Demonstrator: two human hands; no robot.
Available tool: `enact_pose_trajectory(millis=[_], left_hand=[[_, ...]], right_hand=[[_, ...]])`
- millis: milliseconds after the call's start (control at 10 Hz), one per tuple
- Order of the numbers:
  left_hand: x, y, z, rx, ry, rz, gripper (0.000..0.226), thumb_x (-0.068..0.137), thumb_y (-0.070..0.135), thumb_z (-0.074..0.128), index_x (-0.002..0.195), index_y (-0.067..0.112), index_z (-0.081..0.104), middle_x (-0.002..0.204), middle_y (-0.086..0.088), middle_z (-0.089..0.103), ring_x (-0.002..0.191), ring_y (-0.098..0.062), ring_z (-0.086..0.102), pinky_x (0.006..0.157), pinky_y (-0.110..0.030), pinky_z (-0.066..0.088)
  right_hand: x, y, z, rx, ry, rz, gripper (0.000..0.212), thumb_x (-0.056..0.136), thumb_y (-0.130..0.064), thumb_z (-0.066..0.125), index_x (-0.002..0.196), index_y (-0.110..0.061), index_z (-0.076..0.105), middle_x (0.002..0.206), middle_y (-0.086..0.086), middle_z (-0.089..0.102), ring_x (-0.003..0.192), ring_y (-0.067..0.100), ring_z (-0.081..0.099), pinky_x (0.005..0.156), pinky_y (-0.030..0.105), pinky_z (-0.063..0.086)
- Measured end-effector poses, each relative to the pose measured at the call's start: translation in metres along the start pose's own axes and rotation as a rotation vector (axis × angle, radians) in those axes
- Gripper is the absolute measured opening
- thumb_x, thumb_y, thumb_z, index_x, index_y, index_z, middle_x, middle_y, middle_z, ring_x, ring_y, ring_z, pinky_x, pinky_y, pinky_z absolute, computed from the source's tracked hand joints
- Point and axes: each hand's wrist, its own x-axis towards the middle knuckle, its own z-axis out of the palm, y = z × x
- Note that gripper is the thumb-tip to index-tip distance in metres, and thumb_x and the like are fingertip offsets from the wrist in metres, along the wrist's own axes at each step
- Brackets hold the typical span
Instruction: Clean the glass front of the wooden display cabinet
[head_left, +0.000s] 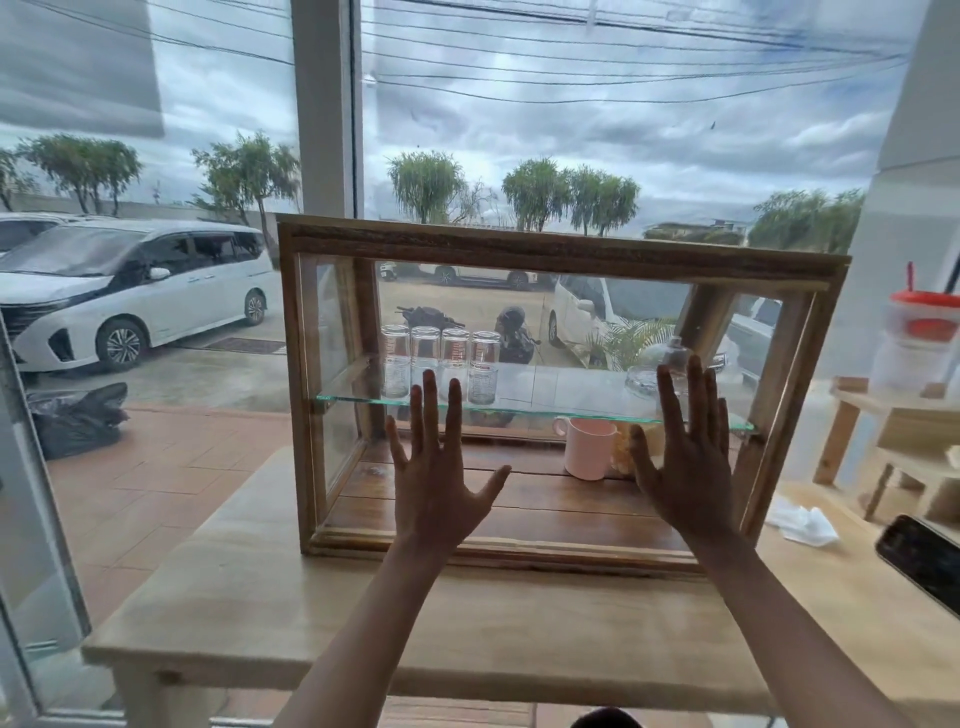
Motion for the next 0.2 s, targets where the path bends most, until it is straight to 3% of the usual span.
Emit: enact_pose_trajectory(millis=[200], left_hand=[[-0.021, -0.017, -0.020, -0.048, -0.043, 0.017, 0.102, 0.090, 0.053, 0.066, 0.163, 0.013, 0.009, 0.170, -0.019, -0.006, 0.158, -0.035, -0.001, 0.126, -0.057, 0.015]], right_hand=[[-0.005, -0.029, -0.012, 0.078, -0.029, 0.059, 0.072, 0.102, -0.046, 0.043, 0.165, -0.024, 0.015, 0.174, 0.007, 0.006, 0.161, 0.030, 0.010, 0.129, 0.053, 0.015]])
